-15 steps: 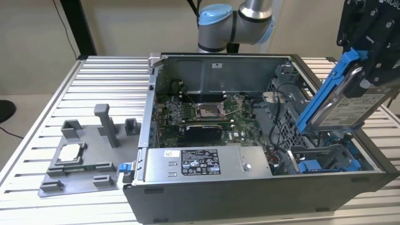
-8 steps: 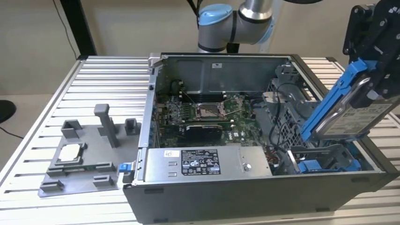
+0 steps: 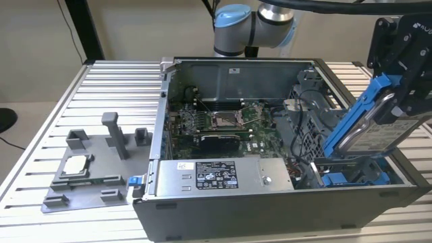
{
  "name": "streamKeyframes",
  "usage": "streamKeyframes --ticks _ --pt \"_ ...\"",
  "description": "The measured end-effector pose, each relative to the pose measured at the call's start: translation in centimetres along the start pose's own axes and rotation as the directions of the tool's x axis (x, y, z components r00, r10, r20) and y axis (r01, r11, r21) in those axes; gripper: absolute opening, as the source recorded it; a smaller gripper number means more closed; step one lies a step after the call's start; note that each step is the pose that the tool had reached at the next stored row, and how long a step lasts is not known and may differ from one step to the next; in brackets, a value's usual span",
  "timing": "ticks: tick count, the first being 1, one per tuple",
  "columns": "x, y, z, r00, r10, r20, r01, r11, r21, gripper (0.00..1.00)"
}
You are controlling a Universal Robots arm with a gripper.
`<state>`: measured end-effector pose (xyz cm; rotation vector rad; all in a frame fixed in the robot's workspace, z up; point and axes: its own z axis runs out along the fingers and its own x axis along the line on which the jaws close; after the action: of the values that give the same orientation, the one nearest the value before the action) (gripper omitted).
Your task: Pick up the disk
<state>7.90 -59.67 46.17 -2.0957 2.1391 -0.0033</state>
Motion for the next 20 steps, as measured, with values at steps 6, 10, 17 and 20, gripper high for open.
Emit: streamKeyframes --ticks 6,10,17,20 --pt "0.14 -0.12 0.56 0.9999 0.011 -0.0012 -0.011 0.9999 0.0012 0.00" --pt "0.47 -0.08 0.96 0.9999 0.013 -0.0015 -0.013 0.9999 0.0013 0.00" --pt "0.53 -0.07 1.09 0.9999 0.013 -0.0015 -0.013 0.9999 0.0012 0.00" --pt "0.59 -0.06 1.16 0.9999 0.013 -0.0010 -0.013 0.9999 0.0012 0.00"
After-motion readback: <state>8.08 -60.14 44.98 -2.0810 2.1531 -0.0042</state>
